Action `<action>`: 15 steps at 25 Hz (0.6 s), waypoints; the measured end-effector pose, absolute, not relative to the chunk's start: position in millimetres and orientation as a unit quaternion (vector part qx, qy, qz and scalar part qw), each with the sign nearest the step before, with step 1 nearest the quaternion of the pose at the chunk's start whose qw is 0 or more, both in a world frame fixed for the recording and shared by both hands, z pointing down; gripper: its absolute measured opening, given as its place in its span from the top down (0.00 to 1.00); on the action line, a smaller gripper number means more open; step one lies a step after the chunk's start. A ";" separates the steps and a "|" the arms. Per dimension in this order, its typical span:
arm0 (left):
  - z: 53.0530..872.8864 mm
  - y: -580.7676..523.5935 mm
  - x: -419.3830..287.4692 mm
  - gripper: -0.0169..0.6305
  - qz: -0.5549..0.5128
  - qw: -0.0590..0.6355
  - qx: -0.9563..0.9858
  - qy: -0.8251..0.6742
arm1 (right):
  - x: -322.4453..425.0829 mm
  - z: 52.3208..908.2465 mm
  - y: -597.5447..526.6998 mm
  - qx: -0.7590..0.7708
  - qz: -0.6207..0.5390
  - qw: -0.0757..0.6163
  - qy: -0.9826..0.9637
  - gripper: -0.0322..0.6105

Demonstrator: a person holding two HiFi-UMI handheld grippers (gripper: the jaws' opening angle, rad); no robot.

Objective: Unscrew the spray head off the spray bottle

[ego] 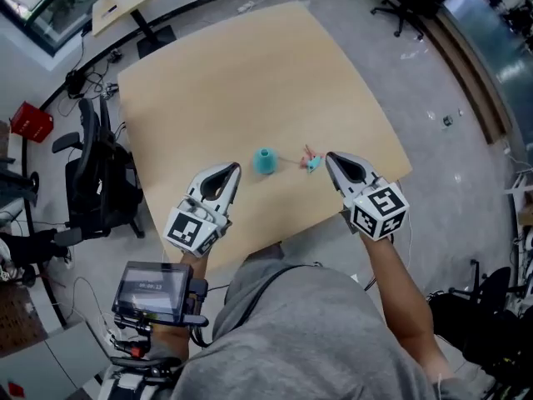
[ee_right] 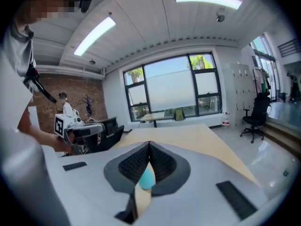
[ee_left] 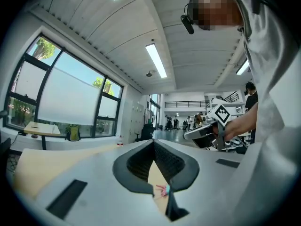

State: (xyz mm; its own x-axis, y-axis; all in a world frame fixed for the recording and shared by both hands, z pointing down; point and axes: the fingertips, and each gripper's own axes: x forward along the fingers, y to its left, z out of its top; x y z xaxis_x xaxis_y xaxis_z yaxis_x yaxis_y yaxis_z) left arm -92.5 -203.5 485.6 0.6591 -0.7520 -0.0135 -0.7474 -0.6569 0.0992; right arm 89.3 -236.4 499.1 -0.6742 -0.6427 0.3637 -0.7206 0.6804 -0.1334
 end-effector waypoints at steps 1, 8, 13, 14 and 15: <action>469.6 -193.6 -87.8 0.97 -0.027 0.036 0.912 -0.409 | 93.2 478.2 -222.3 0.373 0.133 0.117 -0.911 0.94; 363.4 -88.6 -23.7 0.97 -0.054 -0.015 0.922 -0.383 | 129.9 367.6 -93.0 0.319 0.088 0.001 -0.944 0.94; 329.1 -21.5 13.9 0.97 -0.041 -0.041 0.927 -0.370 | 158.9 321.7 -18.6 0.316 0.043 -0.031 -0.947 0.94; 327.9 -21.1 14.7 0.97 -0.038 -0.045 0.927 -0.371 | 157.9 320.2 -16.9 0.313 0.035 -0.030 -0.949 0.94; 325.7 -19.9 14.6 0.97 -0.037 -0.046 0.926 -0.373 | 156.7 318.2 -14.1 0.311 0.027 -0.029 -0.950 0.94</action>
